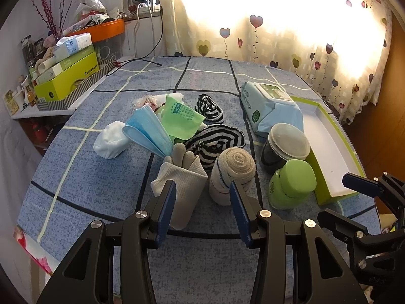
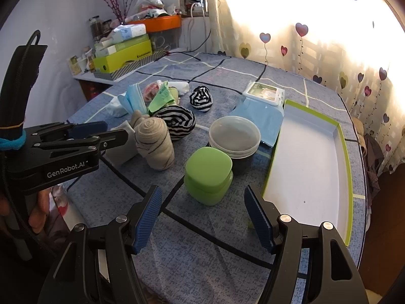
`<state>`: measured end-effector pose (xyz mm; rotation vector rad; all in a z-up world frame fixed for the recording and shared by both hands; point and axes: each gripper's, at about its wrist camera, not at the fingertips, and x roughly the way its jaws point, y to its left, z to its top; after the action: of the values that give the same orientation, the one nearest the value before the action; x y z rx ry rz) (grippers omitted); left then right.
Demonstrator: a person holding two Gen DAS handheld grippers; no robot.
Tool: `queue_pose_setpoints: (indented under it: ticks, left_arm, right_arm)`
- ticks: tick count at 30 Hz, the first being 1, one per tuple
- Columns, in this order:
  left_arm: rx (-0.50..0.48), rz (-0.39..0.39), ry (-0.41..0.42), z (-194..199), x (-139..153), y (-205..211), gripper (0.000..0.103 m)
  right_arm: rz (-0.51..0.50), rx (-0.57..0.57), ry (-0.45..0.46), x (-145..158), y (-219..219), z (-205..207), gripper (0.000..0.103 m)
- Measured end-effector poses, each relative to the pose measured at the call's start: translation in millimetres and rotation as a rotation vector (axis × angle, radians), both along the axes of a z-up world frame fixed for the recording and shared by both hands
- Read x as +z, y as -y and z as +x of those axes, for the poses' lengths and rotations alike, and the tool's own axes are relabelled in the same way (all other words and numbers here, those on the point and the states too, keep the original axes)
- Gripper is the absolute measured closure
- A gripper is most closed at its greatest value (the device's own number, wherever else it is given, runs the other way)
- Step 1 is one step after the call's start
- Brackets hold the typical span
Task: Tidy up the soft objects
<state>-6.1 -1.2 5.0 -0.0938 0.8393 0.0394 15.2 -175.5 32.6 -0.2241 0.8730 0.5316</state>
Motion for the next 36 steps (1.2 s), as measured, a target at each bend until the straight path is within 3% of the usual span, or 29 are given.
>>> queue_pose_setpoints:
  ticks: [36]
  left_arm:
    - [0.006,-0.020,0.000,-0.6,-1.0,-1.5,0.058]
  right_arm:
    - [0.003,0.012,0.002,3.4,-3.2,0.6,0.035]
